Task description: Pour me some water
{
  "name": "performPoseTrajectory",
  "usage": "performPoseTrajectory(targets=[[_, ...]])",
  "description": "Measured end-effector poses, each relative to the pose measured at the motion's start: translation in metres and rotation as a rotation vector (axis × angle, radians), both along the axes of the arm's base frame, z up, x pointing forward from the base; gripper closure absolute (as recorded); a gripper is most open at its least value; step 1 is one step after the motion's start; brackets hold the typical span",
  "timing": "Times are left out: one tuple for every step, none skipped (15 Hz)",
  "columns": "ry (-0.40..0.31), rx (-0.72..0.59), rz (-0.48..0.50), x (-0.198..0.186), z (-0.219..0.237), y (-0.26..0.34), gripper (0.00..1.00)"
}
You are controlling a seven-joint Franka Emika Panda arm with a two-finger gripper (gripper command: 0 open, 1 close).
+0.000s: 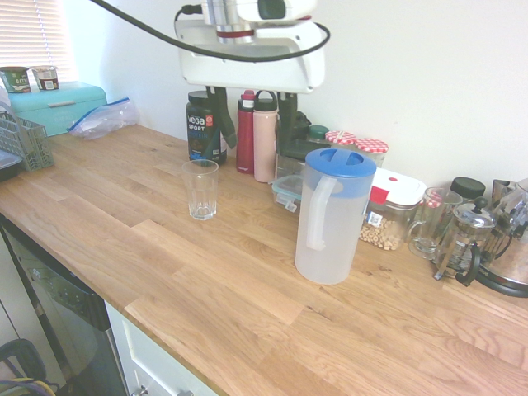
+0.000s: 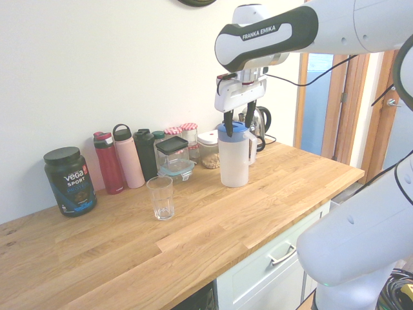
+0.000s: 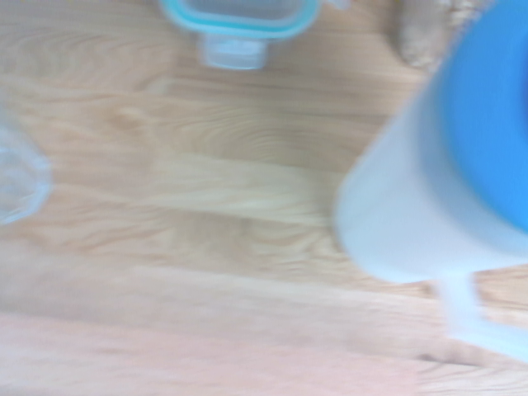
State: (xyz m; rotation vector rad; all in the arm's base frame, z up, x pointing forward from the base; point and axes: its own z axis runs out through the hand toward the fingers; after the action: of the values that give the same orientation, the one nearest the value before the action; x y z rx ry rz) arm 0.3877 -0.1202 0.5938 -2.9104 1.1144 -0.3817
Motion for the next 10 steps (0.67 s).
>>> performPoseTrajectory(targets=[[-0.005,0.001,-0.013,0.001,-0.003,-0.012,0.0],[-0.009,0.001,-0.029,0.002,-0.007,-0.023,0.0],[-0.013,0.0,-0.047,0.004,-0.011,-0.033,0.0],[-0.016,0.0,-0.063,0.005,-0.016,-0.043,0.0],[-0.024,0.001,-0.079,0.007,-0.02,-0.052,0.0],[-0.032,0.001,-0.092,0.01,-0.026,-0.06,0.0],[-0.041,0.003,-0.102,0.014,-0.031,-0.066,0.0],[-0.044,0.006,-0.11,0.018,-0.039,-0.072,0.0],[-0.043,0.008,-0.114,0.023,-0.046,-0.076,0.0],[-0.04,0.009,-0.116,0.029,-0.054,-0.078,0.0]])
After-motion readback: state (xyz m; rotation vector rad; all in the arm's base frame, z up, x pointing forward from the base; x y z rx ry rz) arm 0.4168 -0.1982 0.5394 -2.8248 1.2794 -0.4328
